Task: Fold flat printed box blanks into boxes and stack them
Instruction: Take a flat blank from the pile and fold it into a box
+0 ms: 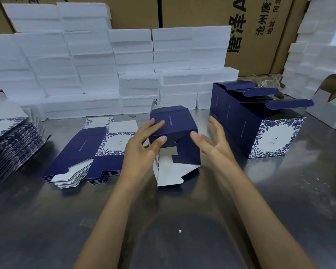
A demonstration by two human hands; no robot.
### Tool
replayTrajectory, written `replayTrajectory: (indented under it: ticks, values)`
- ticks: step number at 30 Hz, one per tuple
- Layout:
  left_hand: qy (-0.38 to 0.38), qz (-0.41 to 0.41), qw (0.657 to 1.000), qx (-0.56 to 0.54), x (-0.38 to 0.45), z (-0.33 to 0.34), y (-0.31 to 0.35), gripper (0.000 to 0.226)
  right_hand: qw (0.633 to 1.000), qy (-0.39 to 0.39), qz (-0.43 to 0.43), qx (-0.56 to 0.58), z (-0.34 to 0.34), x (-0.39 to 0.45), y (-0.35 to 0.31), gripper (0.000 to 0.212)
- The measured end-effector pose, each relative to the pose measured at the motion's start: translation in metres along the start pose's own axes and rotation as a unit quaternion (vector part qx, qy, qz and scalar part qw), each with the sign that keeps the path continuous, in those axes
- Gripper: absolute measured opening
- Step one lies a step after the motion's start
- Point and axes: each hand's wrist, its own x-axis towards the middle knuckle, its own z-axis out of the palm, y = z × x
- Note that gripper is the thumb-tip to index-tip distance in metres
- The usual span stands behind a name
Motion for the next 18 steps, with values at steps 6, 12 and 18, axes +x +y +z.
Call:
replayTrajectory:
  ticks: [6, 12, 18]
  values:
    - [0.100, -0.135, 0.982, -0.085, 0.001, 0.008, -0.012, 0.033, 0.990, 0.009, 0.129, 0.048, 0.003, 0.012, 0.012, 0.044]
    - [-0.016, -0.293, 0.939, -0.180, -0.004, 0.025, -0.012, 0.031, 0.998, 0.008, -0.068, -0.007, 0.002, 0.005, 0.003, 0.024]
    - [-0.302, -0.480, 0.782, -0.258, -0.012, 0.031, -0.012, 0.024, 0.990, -0.036, -0.127, -0.046, 0.003, -0.002, -0.006, 0.024]
